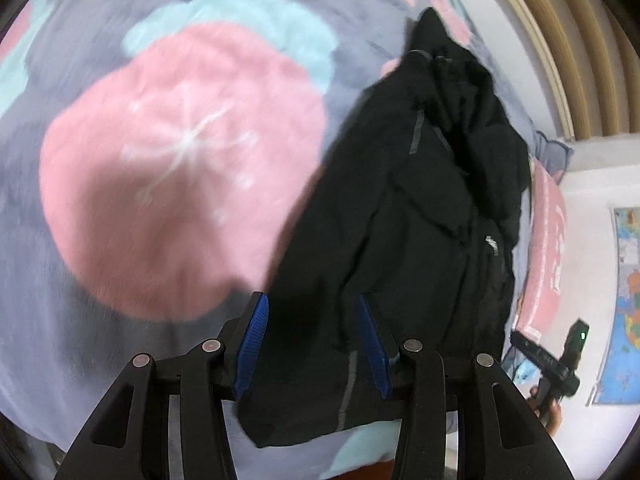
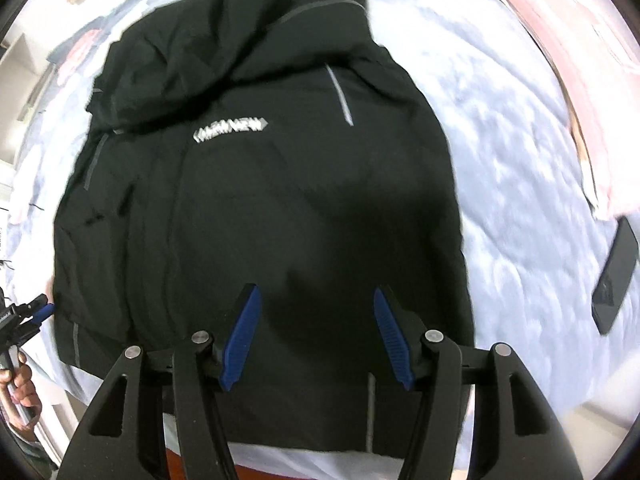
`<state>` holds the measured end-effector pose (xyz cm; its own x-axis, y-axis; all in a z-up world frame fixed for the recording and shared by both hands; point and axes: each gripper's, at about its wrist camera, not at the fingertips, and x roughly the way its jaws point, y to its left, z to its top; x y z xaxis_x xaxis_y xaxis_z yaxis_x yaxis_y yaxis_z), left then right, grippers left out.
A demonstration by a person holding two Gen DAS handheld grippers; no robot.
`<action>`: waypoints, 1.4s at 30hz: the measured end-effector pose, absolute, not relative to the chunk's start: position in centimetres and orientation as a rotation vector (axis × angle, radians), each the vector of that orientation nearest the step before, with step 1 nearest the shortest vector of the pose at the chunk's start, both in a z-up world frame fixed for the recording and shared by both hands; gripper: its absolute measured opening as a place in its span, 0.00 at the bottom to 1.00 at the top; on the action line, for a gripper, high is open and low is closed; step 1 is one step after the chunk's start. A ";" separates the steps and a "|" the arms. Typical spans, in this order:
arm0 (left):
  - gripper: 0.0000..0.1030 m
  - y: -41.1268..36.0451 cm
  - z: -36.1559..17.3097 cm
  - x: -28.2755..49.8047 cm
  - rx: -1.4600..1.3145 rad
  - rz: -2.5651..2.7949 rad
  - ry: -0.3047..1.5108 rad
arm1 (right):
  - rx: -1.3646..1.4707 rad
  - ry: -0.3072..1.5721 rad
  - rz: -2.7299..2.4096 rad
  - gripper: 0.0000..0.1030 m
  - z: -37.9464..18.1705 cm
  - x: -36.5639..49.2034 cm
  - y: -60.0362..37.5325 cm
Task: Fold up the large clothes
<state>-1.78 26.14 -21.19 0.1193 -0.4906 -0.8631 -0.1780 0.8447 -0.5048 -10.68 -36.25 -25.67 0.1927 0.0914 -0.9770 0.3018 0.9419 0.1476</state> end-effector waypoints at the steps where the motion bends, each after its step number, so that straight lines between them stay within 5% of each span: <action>1: 0.46 26.5 -21.9 -2.1 -0.588 -0.241 1.470 | 0.337 1.385 -0.162 0.59 -25.9 -11.2 -36.4; 9: 0.46 26.5 -24.9 -3.4 -0.658 -0.292 1.516 | 0.366 1.425 -0.237 0.59 -26.6 -14.9 -38.1; 17: 0.46 24.6 -20.6 -3.5 -0.880 -0.657 1.349 | 0.534 1.384 -0.248 0.59 -26.1 -18.1 -41.7; 29: 0.46 21.2 -24.0 -4.8 -0.742 -0.592 1.524 | 0.716 1.477 -0.202 0.61 -30.9 -20.4 -43.4; 33: 0.46 21.2 -22.1 -4.9 -0.764 -0.647 1.467 | 0.677 1.405 -0.136 0.45 -28.2 -19.8 -42.1; 42: 0.46 20.3 -21.1 -4.1 -0.825 -0.742 1.448 | 0.754 1.372 -0.019 0.46 -27.6 -18.5 -41.0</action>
